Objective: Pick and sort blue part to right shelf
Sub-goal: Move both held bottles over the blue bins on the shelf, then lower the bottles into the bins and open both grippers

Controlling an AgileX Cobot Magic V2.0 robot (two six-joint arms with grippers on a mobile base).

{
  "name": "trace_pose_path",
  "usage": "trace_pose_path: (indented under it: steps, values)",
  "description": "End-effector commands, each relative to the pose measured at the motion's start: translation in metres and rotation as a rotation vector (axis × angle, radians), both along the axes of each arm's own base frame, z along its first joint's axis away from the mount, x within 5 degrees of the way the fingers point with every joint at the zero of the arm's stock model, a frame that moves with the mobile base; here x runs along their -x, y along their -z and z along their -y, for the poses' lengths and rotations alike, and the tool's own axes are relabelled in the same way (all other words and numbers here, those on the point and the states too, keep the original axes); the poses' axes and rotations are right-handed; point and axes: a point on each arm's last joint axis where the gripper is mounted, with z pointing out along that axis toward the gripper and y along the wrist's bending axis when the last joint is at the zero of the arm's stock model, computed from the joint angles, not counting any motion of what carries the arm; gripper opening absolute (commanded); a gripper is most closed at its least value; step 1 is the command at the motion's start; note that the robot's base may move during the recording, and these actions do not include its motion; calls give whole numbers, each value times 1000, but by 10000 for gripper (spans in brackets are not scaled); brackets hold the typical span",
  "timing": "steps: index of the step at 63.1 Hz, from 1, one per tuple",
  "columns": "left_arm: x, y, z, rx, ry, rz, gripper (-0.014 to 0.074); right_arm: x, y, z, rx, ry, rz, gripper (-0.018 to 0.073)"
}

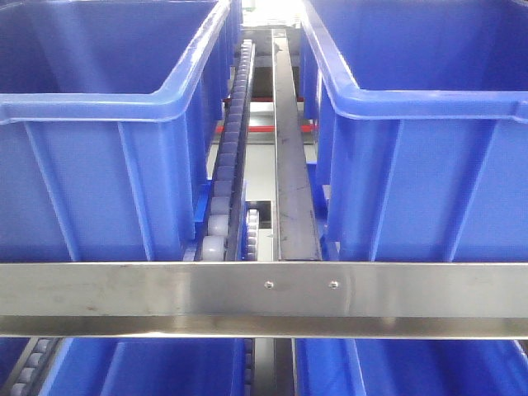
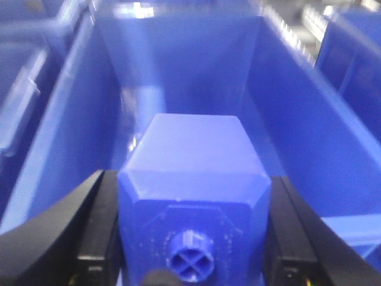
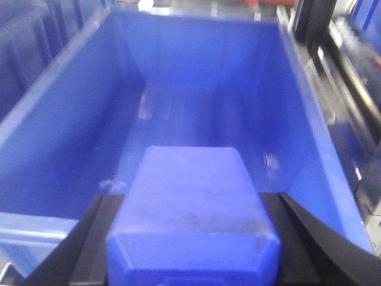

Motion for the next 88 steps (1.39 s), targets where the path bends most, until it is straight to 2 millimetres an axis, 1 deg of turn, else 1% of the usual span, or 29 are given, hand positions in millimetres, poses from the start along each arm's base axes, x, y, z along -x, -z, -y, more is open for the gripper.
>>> trace_pose_path:
  steps: [1,10,18,28,36,46,56,61,65,70,73,77,79,83,88]
  values:
    - [-20,-25,5,25,13,95,386,-16,-29,1,5,14,158,393]
    - [-53,-28,20,-4,74,97,386,-50,-33,0,5,20,159,393]
    - [-88,-20,34,-12,100,64,386,-78,-31,0,6,22,132,393]
    - [-121,-8,41,-14,87,70,386,-111,-18,-5,9,6,70,393]
    - [-138,4,45,-17,80,64,386,-134,-3,-15,11,-30,30,393]
    - [-145,14,46,-15,78,24,390,-150,7,-19,11,-39,52,393]
    - [-146,14,45,68,47,16,390,-153,6,-19,7,-36,79,393]
    - [-146,14,45,72,46,15,395,-153,5,-19,6,-35,91,393]
    - [-146,14,45,72,46,15,423,-153,5,-19,6,-35,92,397]
    - [-146,14,45,72,46,15,522,-153,5,-19,6,-35,94,403]
    - [-146,14,45,72,46,13,596,-153,5,-19,6,-35,94,422]
    - [-146,14,45,71,47,7,675,-153,5,-19,6,-35,94,474]
    - [-146,15,46,70,48,2,699,-153,5,-19,6,-35,94,510]
    - [-146,16,46,69,49,-7,701,-153,5,-19,6,-32,89,577]
    - [-146,16,46,69,49,-9,688,-153,7,-19,7,-33,71,633]
